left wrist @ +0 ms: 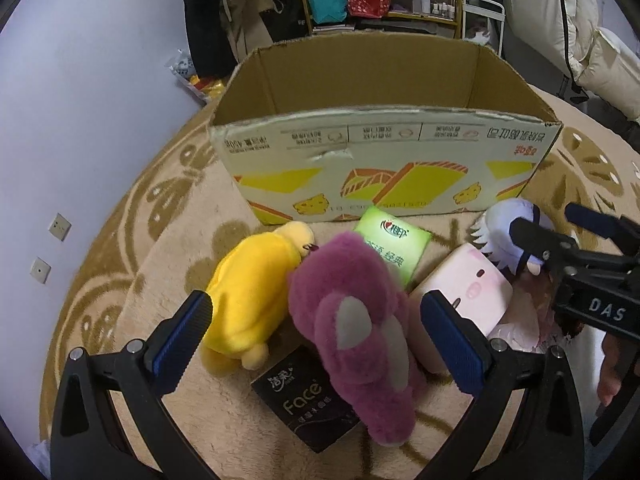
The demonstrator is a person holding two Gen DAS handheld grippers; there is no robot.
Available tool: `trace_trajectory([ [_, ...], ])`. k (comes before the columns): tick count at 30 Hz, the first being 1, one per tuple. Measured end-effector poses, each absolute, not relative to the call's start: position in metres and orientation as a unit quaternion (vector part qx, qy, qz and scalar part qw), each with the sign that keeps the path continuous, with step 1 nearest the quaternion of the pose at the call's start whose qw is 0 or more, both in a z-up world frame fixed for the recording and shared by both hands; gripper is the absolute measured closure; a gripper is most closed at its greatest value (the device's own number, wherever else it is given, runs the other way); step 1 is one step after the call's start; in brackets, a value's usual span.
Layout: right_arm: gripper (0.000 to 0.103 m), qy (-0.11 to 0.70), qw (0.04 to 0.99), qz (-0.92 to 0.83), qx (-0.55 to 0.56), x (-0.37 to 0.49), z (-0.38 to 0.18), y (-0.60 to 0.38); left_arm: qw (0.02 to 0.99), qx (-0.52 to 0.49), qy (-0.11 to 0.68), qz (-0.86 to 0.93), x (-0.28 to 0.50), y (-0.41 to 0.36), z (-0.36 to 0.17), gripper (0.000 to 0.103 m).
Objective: Organize soft objects
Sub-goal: 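Reach the left tool to the pink bear while the right tool reaches the purple doll, then close the left tool on the pink bear while the right tool grips the purple doll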
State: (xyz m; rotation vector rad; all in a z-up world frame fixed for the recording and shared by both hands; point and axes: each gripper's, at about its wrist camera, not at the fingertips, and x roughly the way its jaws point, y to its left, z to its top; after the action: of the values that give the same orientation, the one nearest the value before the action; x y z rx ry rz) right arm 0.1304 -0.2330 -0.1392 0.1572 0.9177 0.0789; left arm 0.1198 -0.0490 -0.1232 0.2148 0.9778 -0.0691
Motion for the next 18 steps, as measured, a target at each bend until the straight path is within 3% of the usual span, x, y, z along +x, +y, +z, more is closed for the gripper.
trace_trajectory([
  [2, 0.015, 0.454, 0.887, 0.038, 0.075, 0.132, -0.147, -0.232, 0.875, 0.097, 0.473, -0.032, 0.121, -0.047, -0.126, 0.003],
  [6, 0.016, 0.458, 0.885, 0.046, 0.070, 0.132, -0.152, -0.230, 0.870, 0.077, 0.486, -0.042, 0.122, -0.044, -0.129, 0.013],
  [14, 0.016, 0.466, 0.882, 0.050, 0.053, 0.132, -0.160, -0.222, 0.868, 0.056, 0.489, -0.060, 0.115, -0.044, -0.127, 0.058],
  [16, 0.016, 0.464, 0.883, 0.053, 0.055, 0.133, -0.161, -0.223, 0.865, 0.046, 0.495, -0.073, 0.115, -0.045, -0.127, 0.061],
  [18, 0.023, 0.460, 0.884, 0.059, 0.055, 0.132, -0.161, -0.222, 0.866, 0.048, 0.492, -0.074, 0.112, -0.046, -0.126, 0.064],
])
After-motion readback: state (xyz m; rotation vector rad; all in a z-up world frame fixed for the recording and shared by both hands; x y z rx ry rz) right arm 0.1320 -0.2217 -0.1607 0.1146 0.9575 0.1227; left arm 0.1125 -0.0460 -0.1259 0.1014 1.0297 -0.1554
